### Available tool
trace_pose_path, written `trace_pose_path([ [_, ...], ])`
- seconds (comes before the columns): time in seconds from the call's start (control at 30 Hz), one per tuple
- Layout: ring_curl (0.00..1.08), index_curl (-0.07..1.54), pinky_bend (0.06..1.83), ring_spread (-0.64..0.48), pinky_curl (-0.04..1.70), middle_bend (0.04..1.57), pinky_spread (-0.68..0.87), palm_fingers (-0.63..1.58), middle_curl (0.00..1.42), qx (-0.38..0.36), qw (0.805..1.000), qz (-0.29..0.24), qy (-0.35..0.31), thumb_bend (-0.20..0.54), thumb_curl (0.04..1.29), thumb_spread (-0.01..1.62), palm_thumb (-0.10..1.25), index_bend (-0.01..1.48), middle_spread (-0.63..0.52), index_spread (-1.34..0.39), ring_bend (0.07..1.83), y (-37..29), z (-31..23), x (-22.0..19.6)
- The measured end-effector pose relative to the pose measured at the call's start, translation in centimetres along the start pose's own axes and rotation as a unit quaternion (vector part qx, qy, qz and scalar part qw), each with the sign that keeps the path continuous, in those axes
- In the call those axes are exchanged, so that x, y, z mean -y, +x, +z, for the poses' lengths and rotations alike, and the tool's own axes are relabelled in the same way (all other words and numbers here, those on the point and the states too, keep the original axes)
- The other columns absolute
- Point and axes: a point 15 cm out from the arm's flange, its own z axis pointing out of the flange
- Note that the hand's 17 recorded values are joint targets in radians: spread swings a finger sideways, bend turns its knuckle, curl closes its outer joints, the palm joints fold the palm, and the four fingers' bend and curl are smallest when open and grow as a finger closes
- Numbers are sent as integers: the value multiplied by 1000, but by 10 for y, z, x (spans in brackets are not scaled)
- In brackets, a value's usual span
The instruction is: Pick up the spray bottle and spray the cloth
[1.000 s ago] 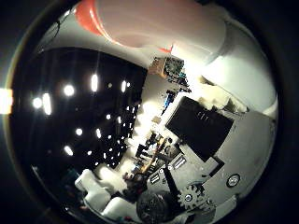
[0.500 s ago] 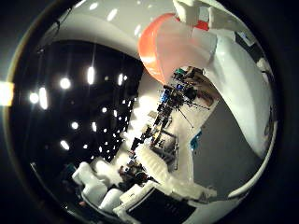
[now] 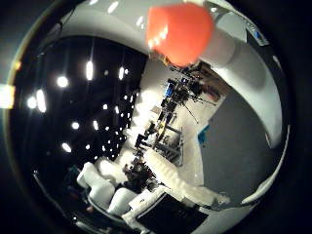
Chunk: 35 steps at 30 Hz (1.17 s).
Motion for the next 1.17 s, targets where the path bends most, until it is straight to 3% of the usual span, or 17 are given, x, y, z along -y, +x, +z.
trace_pose_path([
  [0.23,144,370,796,224,165,226,656,346,325,-33,999,-20,-15,-31,407,948,416,291,-143,-494,403,-7,-33,2],
  [0.47,141,373,748,226,130,184,664,398,317,-121,991,-47,-40,-30,410,954,431,294,-144,-522,333,-12,-92,5],
  [0.77,150,374,734,234,108,180,678,416,290,-224,970,-91,-36,-31,417,958,449,301,-153,-544,289,-50,-178,11],
  [1.17,170,370,707,238,90,178,676,425,275,-300,948,-108,6,-31,424,963,462,289,-143,-546,257,-64,-225,-12],
])
